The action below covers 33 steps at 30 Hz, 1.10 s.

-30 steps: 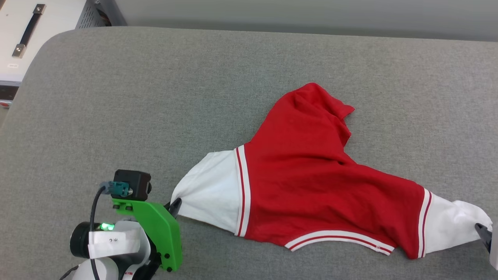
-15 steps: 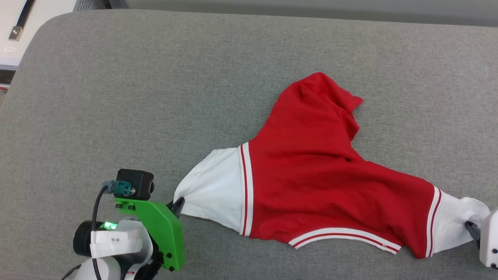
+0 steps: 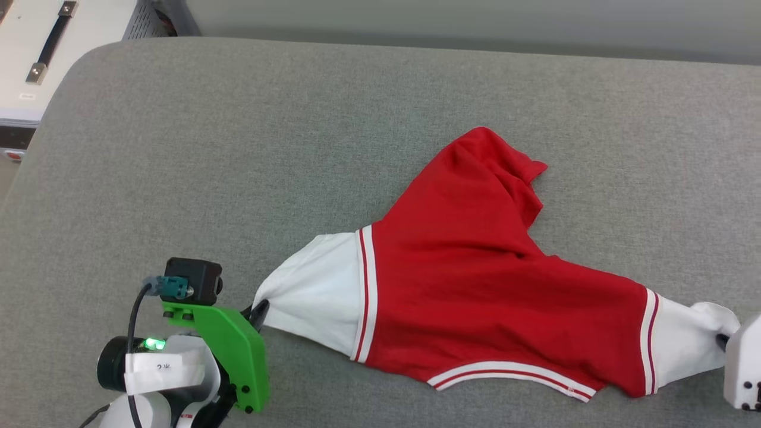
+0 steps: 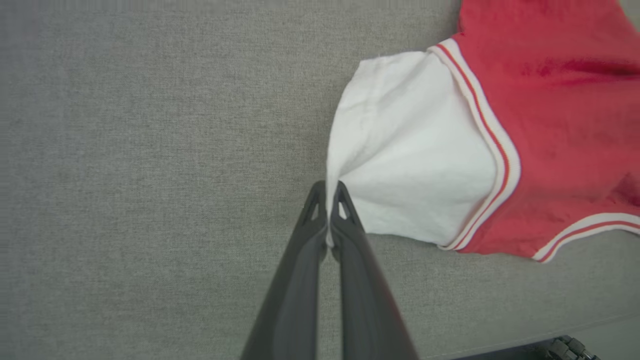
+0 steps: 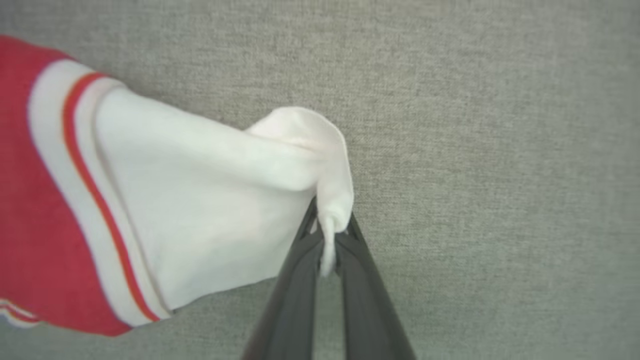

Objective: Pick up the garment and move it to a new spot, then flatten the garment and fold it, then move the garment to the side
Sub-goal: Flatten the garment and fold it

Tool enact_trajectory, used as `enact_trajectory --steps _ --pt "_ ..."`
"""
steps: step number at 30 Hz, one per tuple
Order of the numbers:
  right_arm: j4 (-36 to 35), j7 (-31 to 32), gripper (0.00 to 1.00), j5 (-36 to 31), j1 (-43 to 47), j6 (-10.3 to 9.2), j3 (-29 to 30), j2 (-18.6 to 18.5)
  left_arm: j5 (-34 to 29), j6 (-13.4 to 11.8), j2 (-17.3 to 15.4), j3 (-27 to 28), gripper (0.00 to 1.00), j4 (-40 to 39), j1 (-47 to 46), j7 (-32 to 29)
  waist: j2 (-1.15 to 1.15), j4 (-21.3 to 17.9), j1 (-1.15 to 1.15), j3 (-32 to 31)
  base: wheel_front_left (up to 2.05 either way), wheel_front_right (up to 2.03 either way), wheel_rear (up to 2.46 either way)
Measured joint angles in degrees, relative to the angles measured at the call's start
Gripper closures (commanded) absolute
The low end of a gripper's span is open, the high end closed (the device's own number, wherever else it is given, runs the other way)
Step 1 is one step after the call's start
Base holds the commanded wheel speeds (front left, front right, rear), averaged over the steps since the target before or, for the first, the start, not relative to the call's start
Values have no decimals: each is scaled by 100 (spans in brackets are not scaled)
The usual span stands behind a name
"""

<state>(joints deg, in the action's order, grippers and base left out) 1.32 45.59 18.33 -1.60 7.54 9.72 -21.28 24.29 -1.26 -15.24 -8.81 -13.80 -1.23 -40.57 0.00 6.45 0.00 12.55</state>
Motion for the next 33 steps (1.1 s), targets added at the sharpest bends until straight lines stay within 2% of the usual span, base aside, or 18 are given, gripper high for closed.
enact_trajectory --steps 11,19,26,33 --pt "-811 -89 100 703 -104 0 410 -294 -12 -15 -365 257 100 -577 -9 16 0 -109 0 -579 0 0 0" --pt "-1188 -22 100 925 -770 1 589 -624 -34 11 -642 530 100 -1084 -438 67 0 -200 0 -914 0 0 0" --pt "-1211 -110 100 1157 -1688 4 658 -770 10 51 -759 853 100 -1335 -1098 227 0 -268 0 -1085 0 0 0" --pt "-950 -438 100 1214 -2282 5 481 -1003 66 -1 -790 1047 100 -1460 -1538 415 0 -310 0 -1097 0 0 0"
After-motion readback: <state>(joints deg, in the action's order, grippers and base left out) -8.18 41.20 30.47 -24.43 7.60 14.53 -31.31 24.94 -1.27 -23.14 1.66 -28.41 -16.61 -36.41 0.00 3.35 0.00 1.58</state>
